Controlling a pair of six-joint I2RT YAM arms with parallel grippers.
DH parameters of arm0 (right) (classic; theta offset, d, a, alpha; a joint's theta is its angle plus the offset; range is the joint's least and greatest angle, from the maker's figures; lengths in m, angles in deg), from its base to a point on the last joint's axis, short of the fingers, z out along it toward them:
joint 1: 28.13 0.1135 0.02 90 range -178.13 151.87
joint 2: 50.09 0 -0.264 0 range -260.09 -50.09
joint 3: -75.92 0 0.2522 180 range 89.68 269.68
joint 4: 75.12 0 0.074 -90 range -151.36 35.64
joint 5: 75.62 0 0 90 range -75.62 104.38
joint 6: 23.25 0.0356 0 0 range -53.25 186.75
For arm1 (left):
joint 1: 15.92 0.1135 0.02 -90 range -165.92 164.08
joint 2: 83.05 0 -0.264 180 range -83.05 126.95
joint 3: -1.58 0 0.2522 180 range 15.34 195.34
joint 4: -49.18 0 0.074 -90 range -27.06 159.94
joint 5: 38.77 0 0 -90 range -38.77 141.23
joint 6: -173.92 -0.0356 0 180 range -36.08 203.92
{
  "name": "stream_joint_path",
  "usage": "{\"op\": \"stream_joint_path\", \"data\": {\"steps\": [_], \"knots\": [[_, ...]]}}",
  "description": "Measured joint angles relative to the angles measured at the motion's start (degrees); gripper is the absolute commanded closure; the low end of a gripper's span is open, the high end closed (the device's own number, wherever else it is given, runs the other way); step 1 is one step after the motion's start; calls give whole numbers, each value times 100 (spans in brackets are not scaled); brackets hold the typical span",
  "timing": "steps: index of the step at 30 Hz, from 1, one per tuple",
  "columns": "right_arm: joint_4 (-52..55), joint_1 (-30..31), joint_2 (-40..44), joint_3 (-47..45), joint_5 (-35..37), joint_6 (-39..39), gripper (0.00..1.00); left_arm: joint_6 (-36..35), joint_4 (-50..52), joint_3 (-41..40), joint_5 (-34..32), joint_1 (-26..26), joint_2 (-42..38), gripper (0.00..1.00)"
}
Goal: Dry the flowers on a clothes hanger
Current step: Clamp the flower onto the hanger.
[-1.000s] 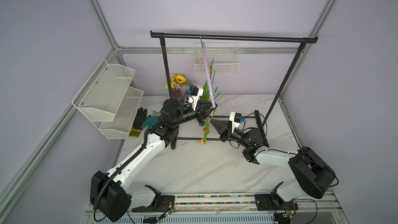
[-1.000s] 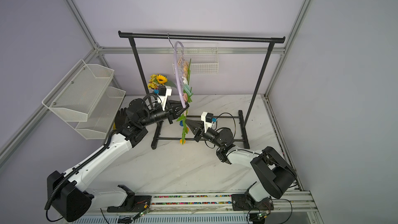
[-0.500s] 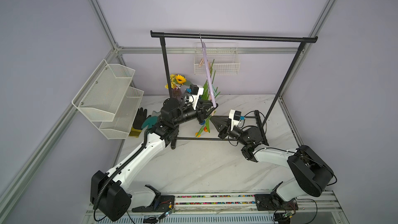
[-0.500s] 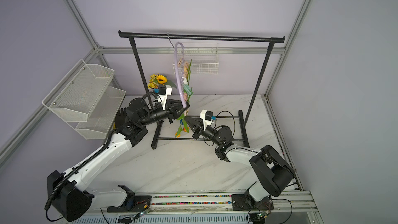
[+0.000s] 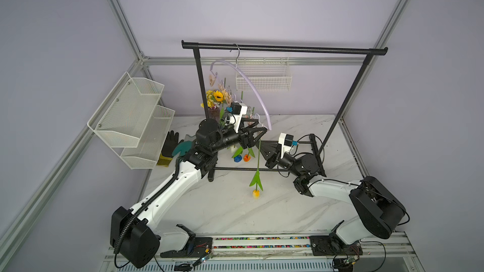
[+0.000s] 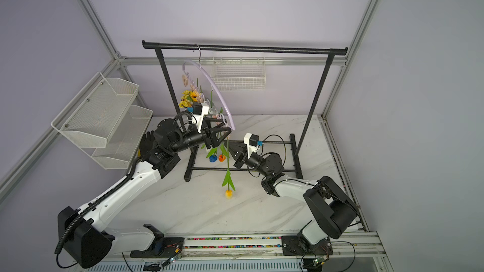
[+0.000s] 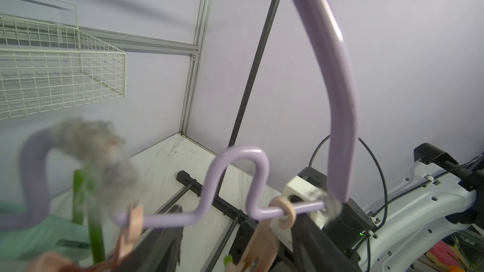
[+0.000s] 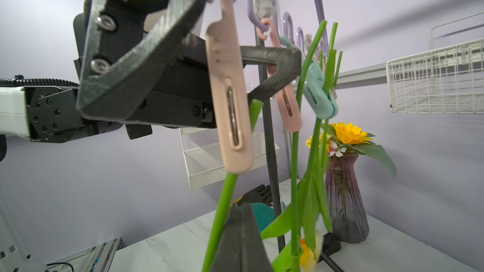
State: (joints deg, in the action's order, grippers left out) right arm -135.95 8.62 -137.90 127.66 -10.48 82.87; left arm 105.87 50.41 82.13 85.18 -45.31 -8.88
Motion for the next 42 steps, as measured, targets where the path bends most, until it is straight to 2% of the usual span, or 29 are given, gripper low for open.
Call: {"op": "stream_joint_path", "data": {"steps": [11, 15, 21, 30, 33, 42], "knots": [[92, 0, 79, -4, 74, -98, 100, -15, 85, 0, -114, 0, -7, 23], [273, 0, 238, -7, 205, -184, 100, -85, 365, 9, -199, 0, -55, 17], [787, 2, 684, -68, 590, -354, 100, -306, 1161, 37, -673, 0, -361, 10], [1720, 2, 1331, -160, 1318, -483, 100, -376, 2109, 170, -1467, 0, -914, 8], [2214, 0, 1611, -153, 1547, -485, 96, -374, 2448, 175, -1858, 0, -1178, 6], [4247, 2, 2809, 87, 2618, -350, 66, -354, 3161, 81, -2839, 0, -2031, 3]]}}
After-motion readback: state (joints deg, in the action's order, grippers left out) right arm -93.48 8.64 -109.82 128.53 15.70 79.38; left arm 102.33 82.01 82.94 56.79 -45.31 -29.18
